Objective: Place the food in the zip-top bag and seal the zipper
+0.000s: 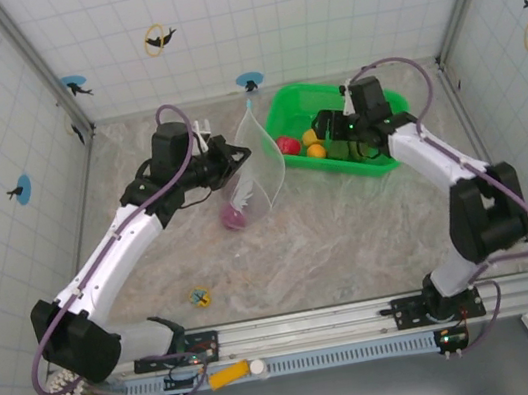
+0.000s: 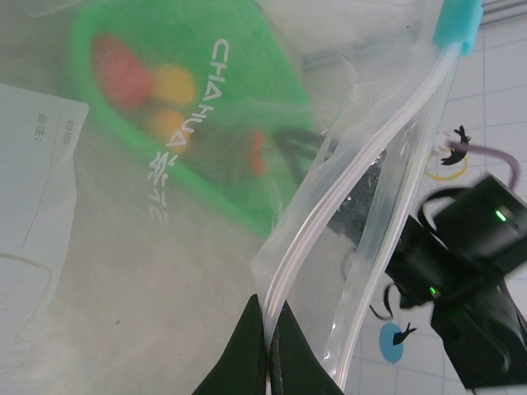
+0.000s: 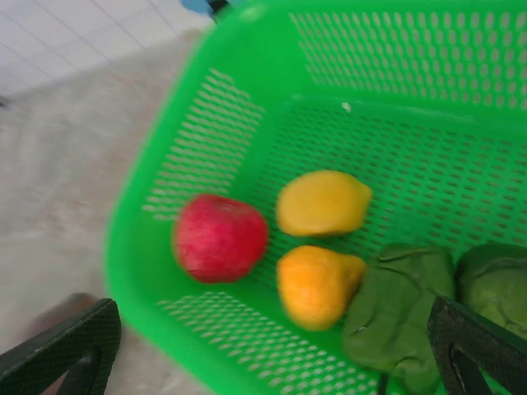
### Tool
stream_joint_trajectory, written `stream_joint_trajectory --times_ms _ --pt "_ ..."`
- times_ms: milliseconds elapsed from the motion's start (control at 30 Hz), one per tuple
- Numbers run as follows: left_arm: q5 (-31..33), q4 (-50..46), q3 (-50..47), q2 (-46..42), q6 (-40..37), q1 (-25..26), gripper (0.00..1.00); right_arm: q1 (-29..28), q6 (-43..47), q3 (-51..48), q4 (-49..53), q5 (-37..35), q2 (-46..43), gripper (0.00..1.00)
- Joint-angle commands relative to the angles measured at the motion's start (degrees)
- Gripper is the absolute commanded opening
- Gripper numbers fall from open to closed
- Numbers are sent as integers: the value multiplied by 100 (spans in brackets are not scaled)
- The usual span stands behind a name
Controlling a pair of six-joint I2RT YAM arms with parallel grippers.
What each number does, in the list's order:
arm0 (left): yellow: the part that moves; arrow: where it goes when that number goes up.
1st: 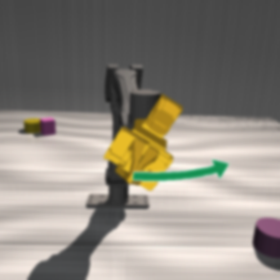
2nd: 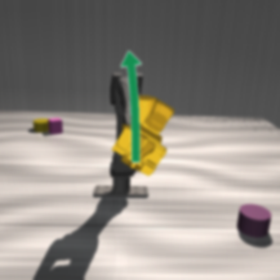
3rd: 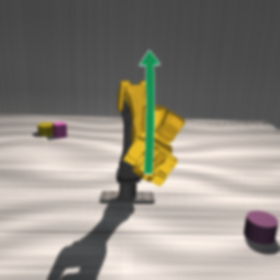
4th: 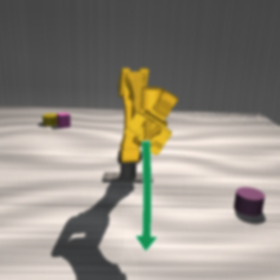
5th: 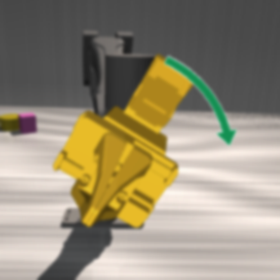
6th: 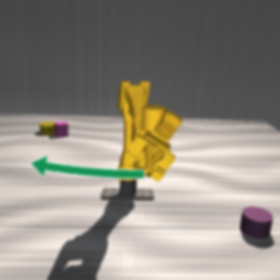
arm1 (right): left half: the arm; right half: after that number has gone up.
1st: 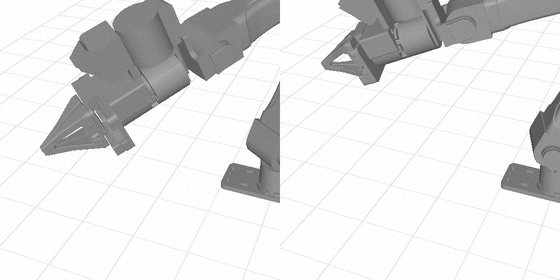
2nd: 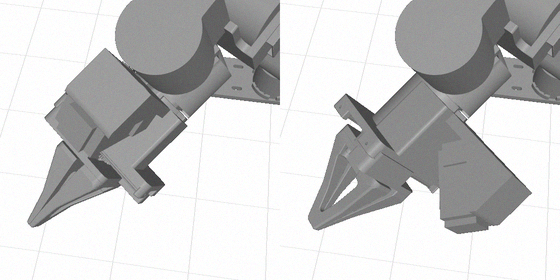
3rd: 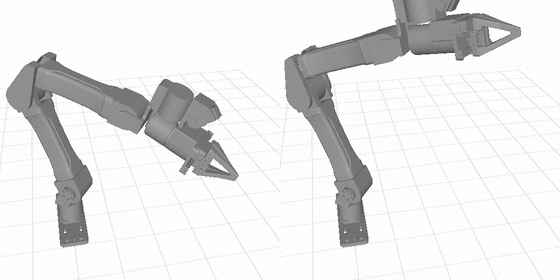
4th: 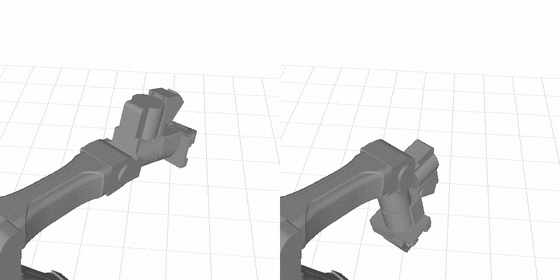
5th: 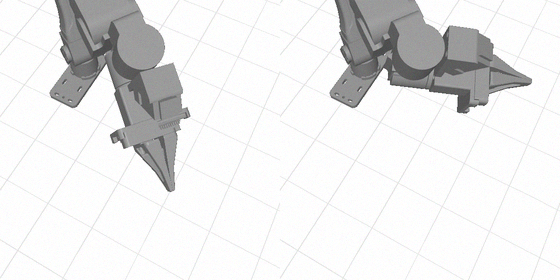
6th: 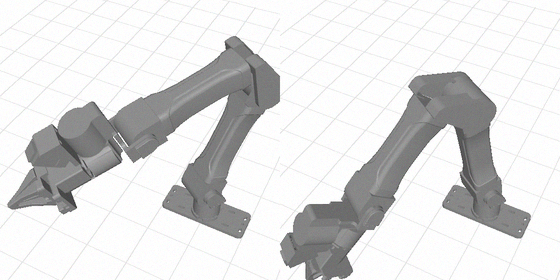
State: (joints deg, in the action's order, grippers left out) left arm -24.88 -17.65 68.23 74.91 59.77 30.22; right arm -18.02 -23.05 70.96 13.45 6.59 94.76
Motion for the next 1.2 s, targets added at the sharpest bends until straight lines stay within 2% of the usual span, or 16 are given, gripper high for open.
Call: stream_joint_trajectory --times_ms 0,100,200,367,600,867,1167 --pt "-29 -69 -74 -41 -232 -32 0 -13 682 866 426 -404 848 96" --pt "-112 -26 -151 27 -283 -38 0 7 875 1451 681 -402 1573 92" --pt "-165 -34 -178 91 -328 -57 0 -17 1023 1725 515 -364 2029 91" --pt "-227 -73 -159 146 -395 -83 0 -45 1100 2474 961 -343 2814 87" --pt "-333 62 -310 231 -361 -85 0 -189 1145 2531 911 -380 3214 82" --pt "-310 104 -310 234 -290 -80 0 -135 1115 2259 743 -543 3137 65" --pt "-187 51 -214 177 -244 -80 0 62 1000 2028 301 -472 2282 63"
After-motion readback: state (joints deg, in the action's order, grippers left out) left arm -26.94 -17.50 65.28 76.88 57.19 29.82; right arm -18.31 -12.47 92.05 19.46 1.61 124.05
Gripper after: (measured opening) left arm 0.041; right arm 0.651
